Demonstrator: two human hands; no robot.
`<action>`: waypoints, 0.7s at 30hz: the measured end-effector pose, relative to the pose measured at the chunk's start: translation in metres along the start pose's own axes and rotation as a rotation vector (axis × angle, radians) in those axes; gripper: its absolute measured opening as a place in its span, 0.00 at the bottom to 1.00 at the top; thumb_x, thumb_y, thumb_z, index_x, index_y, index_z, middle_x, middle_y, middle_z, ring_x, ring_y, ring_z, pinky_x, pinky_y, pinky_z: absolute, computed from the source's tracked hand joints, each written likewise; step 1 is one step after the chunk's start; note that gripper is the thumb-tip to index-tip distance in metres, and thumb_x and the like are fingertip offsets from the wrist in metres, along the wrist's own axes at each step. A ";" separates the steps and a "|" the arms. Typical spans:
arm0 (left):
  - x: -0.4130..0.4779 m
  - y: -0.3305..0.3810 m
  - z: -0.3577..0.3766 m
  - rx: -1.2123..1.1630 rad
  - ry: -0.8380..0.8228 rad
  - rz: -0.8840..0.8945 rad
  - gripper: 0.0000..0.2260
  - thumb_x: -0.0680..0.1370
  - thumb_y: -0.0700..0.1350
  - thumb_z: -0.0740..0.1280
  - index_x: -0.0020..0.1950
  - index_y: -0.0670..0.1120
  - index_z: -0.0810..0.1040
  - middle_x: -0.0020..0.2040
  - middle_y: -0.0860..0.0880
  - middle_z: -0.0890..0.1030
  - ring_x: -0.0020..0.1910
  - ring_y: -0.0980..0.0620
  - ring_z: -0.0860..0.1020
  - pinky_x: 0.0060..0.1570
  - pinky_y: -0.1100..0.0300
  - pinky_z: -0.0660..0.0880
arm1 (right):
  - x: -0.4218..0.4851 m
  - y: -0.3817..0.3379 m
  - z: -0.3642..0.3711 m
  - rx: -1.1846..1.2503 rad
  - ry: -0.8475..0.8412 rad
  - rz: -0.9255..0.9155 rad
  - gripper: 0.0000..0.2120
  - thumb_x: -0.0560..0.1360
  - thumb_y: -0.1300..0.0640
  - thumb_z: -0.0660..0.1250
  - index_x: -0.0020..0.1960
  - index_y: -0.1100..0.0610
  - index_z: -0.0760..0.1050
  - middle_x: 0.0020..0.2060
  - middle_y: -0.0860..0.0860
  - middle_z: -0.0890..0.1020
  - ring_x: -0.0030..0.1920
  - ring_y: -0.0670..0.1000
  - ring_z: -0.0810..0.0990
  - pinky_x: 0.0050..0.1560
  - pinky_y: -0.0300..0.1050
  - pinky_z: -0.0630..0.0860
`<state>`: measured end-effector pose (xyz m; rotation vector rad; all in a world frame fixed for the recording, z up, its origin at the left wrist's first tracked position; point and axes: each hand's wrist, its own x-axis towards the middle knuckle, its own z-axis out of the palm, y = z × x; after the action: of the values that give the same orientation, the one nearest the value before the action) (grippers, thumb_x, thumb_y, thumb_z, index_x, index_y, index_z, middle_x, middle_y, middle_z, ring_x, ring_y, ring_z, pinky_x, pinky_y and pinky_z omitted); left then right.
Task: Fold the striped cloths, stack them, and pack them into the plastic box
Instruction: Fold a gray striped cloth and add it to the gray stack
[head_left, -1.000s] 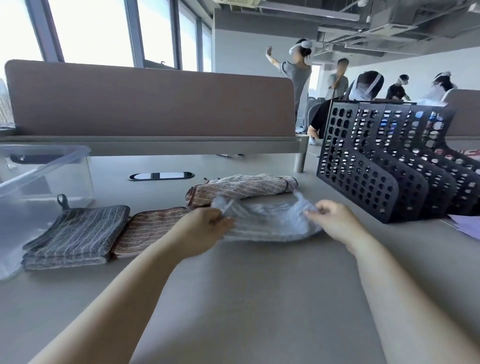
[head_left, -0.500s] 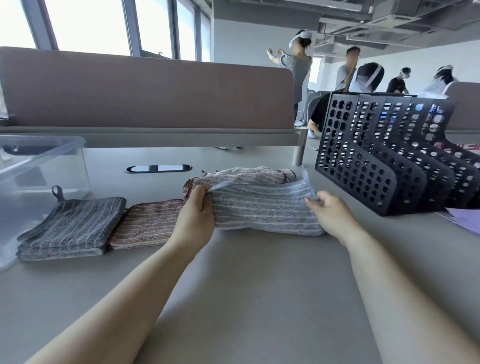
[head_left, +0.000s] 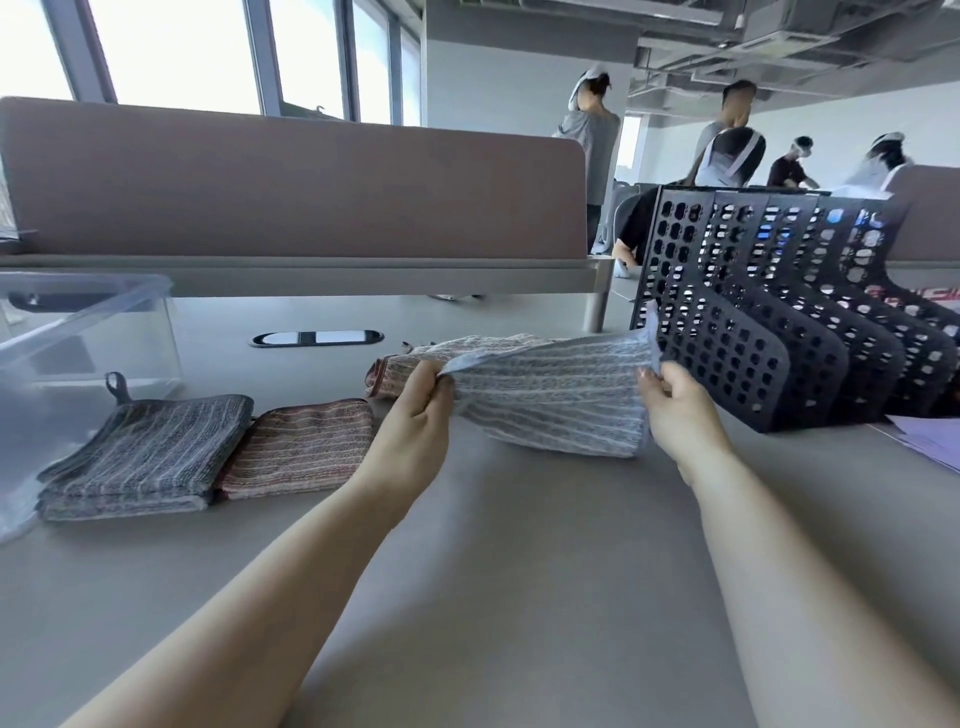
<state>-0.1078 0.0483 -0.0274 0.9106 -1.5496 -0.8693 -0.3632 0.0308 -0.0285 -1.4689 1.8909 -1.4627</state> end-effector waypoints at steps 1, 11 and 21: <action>-0.002 0.004 0.000 -0.005 -0.035 0.038 0.08 0.83 0.42 0.53 0.51 0.45 0.72 0.40 0.57 0.72 0.40 0.61 0.69 0.49 0.66 0.68 | 0.001 -0.001 -0.001 0.060 0.005 0.006 0.15 0.82 0.49 0.54 0.57 0.59 0.70 0.56 0.57 0.78 0.36 0.56 0.80 0.38 0.48 0.76; -0.003 -0.004 -0.016 0.227 -0.272 -0.182 0.08 0.80 0.42 0.59 0.46 0.44 0.77 0.46 0.45 0.81 0.48 0.43 0.78 0.57 0.51 0.74 | 0.004 0.017 -0.018 0.149 -0.224 0.228 0.07 0.73 0.55 0.69 0.40 0.58 0.78 0.41 0.53 0.82 0.43 0.51 0.79 0.49 0.46 0.77; -0.002 -0.011 -0.011 0.376 -0.111 -0.313 0.10 0.75 0.42 0.54 0.50 0.43 0.72 0.45 0.43 0.80 0.44 0.43 0.80 0.46 0.47 0.79 | 0.004 0.021 -0.017 -0.179 -0.112 -0.060 0.07 0.78 0.54 0.64 0.46 0.55 0.78 0.43 0.50 0.82 0.45 0.51 0.78 0.46 0.45 0.71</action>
<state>-0.0954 0.0444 -0.0367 1.4253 -1.7272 -0.8718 -0.3887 0.0348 -0.0381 -1.6644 1.9677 -1.2344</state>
